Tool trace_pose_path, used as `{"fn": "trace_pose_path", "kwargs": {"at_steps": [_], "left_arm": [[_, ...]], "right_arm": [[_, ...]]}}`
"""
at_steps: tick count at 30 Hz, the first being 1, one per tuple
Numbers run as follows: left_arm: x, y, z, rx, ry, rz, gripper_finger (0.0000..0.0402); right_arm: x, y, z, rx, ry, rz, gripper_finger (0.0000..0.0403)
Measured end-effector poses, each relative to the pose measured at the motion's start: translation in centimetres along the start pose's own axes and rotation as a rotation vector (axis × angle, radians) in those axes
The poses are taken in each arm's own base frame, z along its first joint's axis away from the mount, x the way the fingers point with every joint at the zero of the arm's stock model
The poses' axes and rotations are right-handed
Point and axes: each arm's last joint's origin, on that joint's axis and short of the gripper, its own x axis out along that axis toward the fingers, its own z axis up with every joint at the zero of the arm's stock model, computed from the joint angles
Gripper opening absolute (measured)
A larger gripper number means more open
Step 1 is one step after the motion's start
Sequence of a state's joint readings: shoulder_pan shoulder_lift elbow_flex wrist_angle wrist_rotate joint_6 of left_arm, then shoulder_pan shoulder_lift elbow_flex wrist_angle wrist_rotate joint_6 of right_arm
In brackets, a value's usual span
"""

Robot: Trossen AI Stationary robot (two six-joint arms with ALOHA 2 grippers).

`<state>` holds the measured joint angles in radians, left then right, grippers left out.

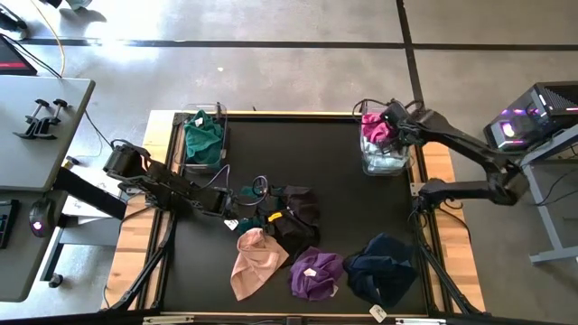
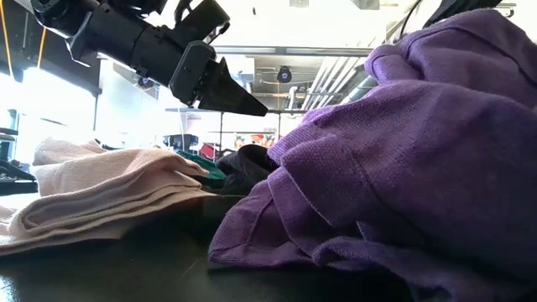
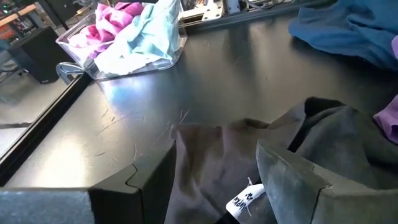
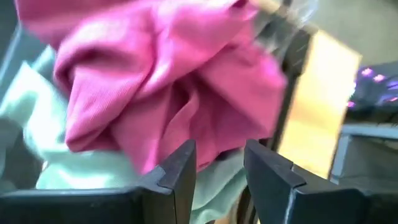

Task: Sort towels by color in basket
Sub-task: Put the pink microfiber cloth into the right transparent bin

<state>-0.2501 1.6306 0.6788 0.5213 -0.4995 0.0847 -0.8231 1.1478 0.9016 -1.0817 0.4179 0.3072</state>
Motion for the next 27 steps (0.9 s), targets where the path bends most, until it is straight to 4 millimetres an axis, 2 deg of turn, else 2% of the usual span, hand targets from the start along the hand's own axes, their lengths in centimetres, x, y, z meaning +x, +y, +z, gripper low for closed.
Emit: {"fn": "trace_pose_path", "kwargs": {"at_steps": [6,11,14,20,24,27], "left_arm": [[0.0,0.1,0.0,-0.003,0.000,0.003,0.0211],[0.1,0.2,0.0,-0.006,0.002,0.008,0.0211],[0.1,0.2,0.0,-0.006,0.002,0.008,0.0211],[0.1,0.2,0.0,-0.004,0.003,0.005,0.0211],[0.1,0.1,-0.1,0.001,0.011,0.004,0.0211],[0.1,0.1,-0.3,0.008,0.024,0.003,0.0211]], "right_arm": [[-1.9,0.1,0.6,0.098,-0.261,-0.074,0.0129],[-1.6,1.6,2.7,0.107,-0.378,0.005,0.0123],[-0.1,2.9,3.9,0.085,-0.364,0.027,0.0109],[5.0,5.7,5.1,-0.022,-0.212,-0.029,0.0077],[8.2,6.3,5.2,-0.063,-0.103,-0.077,0.0060],[9.6,6.2,5.3,-0.084,-0.052,-0.074,0.0052]]}}
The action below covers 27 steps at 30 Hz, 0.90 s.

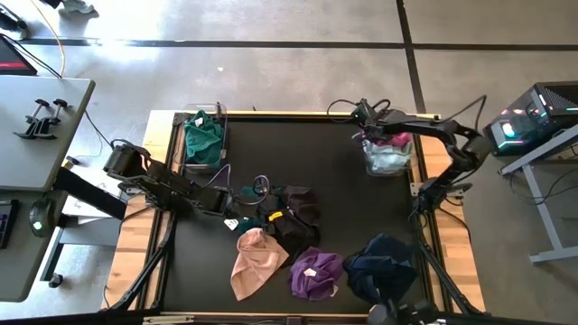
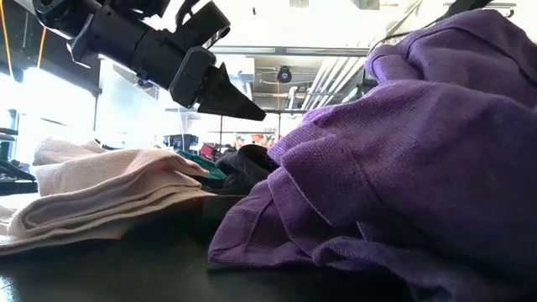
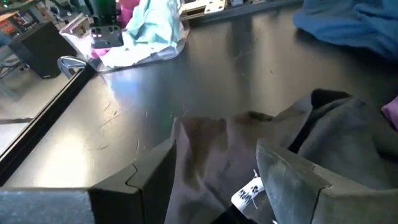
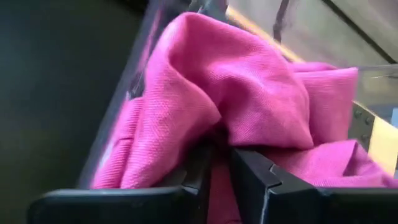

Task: Sort towels by color in basket
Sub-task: Put the pink microfiber cloth into the right transparent bin, then put the black microfiber cloth into the left transparent bin

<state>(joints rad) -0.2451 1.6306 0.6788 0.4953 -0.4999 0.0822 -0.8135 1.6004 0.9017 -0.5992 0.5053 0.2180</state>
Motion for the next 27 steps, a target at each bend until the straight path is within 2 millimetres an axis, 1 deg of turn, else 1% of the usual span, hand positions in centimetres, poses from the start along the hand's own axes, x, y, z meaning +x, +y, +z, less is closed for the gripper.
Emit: {"fn": "trace_pose_path", "kwargs": {"at_steps": [3,6,9,13,15,17,19,21,24,27], "left_arm": [[0.0,0.0,-0.1,0.002,0.009,-0.001,0.0211],[0.0,0.0,-0.1,0.001,0.009,-0.001,0.0211],[0.0,0.0,-0.1,-0.006,0.008,-0.001,0.0211],[0.0,0.0,-0.1,-0.006,0.009,-0.001,0.0211],[0.0,0.0,-0.1,-0.007,0.007,-0.001,0.0211],[0.0,0.0,0.0,-0.013,0.003,-0.001,0.0211],[0.0,0.0,0.0,-0.025,0.003,0.000,0.0211],[0.0,0.0,0.0,-0.033,0.003,0.000,0.0211],[0.0,0.0,0.0,-0.034,0.003,0.000,0.0211],[0.0,0.1,0.0,-0.029,0.004,0.003,0.0211]], "right_arm": [[0.0,-0.4,0.2,-0.009,-0.011,0.007,0.0050],[-1.4,-1.1,0.4,-0.006,-0.065,0.018,0.0057],[-3.8,-2.3,0.3,0.027,-0.142,0.062,0.0079],[-7.6,-4.0,-0.5,0.078,-0.248,0.138,0.0119],[-9.4,-4.4,-1.1,0.088,-0.301,0.191,0.0134],[-11.2,-4.3,-1.8,0.094,-0.362,0.252,0.0141],[-12.9,-3.7,-2.5,0.084,-0.417,0.310,0.0141],[-14.5,-2.4,-3.3,0.044,-0.474,0.363,0.0141],[-16.4,0.0,-4.7,-0.043,-0.542,0.389,0.0140],[-17.8,2.9,-6.4,-0.138,-0.595,0.375,0.0140]]}}
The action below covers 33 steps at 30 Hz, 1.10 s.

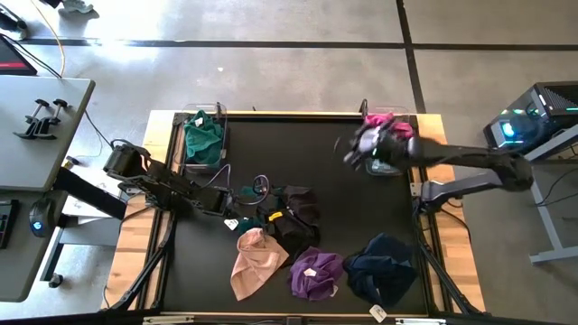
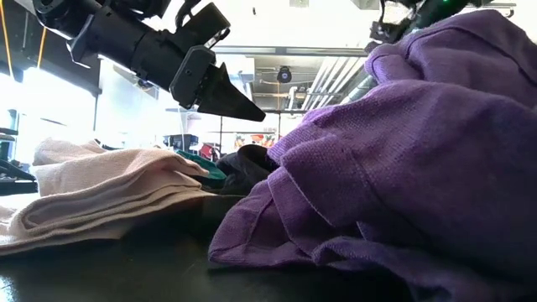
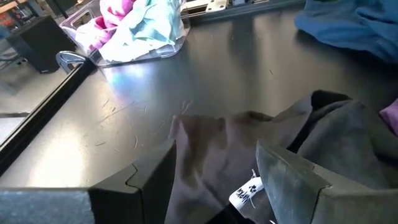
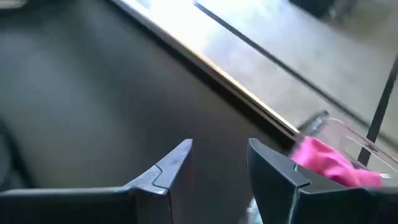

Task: Sort towels by color in basket
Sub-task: Put the black microfiber cloth into the left transparent bin

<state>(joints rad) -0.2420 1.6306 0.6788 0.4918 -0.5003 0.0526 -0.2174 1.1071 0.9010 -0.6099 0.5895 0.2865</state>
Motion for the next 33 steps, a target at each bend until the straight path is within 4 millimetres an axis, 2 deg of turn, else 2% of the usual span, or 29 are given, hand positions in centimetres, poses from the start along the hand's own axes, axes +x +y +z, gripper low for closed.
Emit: {"fn": "trace_pose_path", "kwargs": {"at_steps": [4,8,12,15,19,25,29,33], "left_arm": [[0.0,0.0,0.0,0.001,-0.001,0.000,0.0211],[0.0,0.0,0.2,-0.005,-0.014,0.000,0.0211],[0.1,0.0,0.6,-0.014,-0.056,-0.062,0.0211],[0.2,0.2,1.0,-0.008,-0.102,-0.146,0.0211],[0.4,0.6,1.3,-0.023,-0.143,-0.188,0.0211],[1.1,1.5,1.1,-0.031,-0.138,-0.231,0.0211],[1.9,1.6,0.2,-0.011,-0.112,-0.292,0.0211],[2.9,0.8,-1.3,0.025,-0.065,-0.365,0.0211]], "right_arm": [[-0.1,4.8,-2.6,-0.101,-0.085,0.090,0.0140],[0.5,8.8,-6.5,-0.083,-0.200,0.334,0.0140],[0.9,11.1,-9.5,-0.042,-0.318,0.595,0.0140],[1.2,11.9,-10.9,0.006,-0.385,0.666,0.0140],[2.1,12.8,-11.8,0.018,-0.421,0.687,0.0140],[3.5,14.8,-11.8,-0.017,-0.464,0.661,0.0140],[4.1,16.0,-11.6,-0.051,-0.476,0.652,0.0140],[4.1,16.4,-11.2,-0.054,-0.479,0.652,0.0140]]}}
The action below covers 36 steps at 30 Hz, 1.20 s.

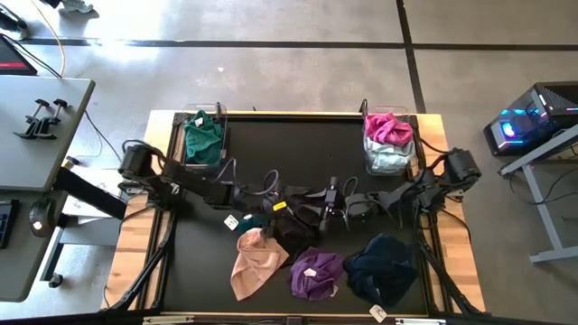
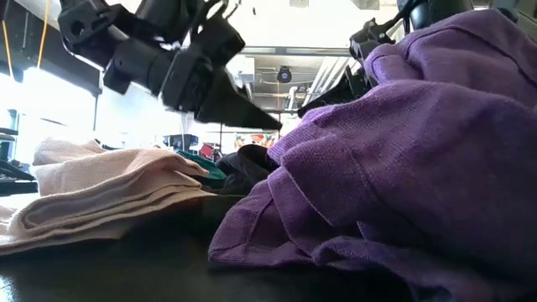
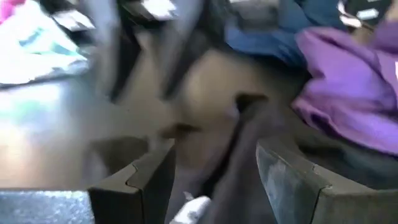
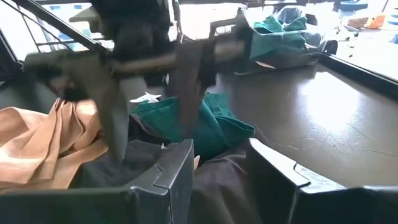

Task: Sort towels by color in basket
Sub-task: Put the black microfiber cloth into the left transparent bin

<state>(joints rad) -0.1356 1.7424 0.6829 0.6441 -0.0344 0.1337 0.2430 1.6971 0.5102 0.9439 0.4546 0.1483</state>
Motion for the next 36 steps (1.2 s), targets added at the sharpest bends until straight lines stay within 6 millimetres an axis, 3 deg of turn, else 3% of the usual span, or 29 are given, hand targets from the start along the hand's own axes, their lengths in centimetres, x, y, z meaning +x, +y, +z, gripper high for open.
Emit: {"fn": "trace_pose_path", "kwargs": {"at_steps": [7,13,16,20,21,23,26,32,36], "left_arm": [[3.5,0.0,-2.0,-0.049,0.081,-0.032,0.0212],[6.0,0.7,-3.1,0.008,0.222,0.007,0.0200],[6.3,1.1,-3.3,-0.010,0.227,0.001,0.0148],[5.9,1.5,-3.2,-0.002,0.250,0.027,0.0031],[5.7,1.6,-2.9,-0.001,0.252,0.038,0.0018],[5.1,1.6,-2.2,0.022,0.266,0.083,0.0017],[3.2,1.2,0.8,0.115,0.231,0.247,0.0010],[-2.9,-1.0,7.8,0.396,0.173,0.657,0.0005],[-7.8,-1.5,11.5,0.477,0.181,0.914,0.0003]], "right_arm": [[-0.4,-0.1,0.7,-0.030,-0.001,-0.004,0.0140],[-0.4,-0.1,0.7,0.010,-0.003,-0.011,0.0140],[-0.4,-0.1,0.7,0.028,-0.004,-0.012,0.0140],[-0.4,-0.2,0.7,0.028,-0.005,-0.020,0.0140],[-0.4,-0.2,0.8,0.030,-0.007,-0.027,0.0140],[-0.4,-0.3,0.8,0.031,-0.010,-0.052,0.0140],[-0.4,-0.4,0.7,0.039,-0.016,-0.088,0.0140],[-0.4,-0.5,0.7,0.051,-0.016,-0.121,0.0140],[-0.4,-0.5,0.6,0.050,-0.014,-0.121,0.0140]]}}
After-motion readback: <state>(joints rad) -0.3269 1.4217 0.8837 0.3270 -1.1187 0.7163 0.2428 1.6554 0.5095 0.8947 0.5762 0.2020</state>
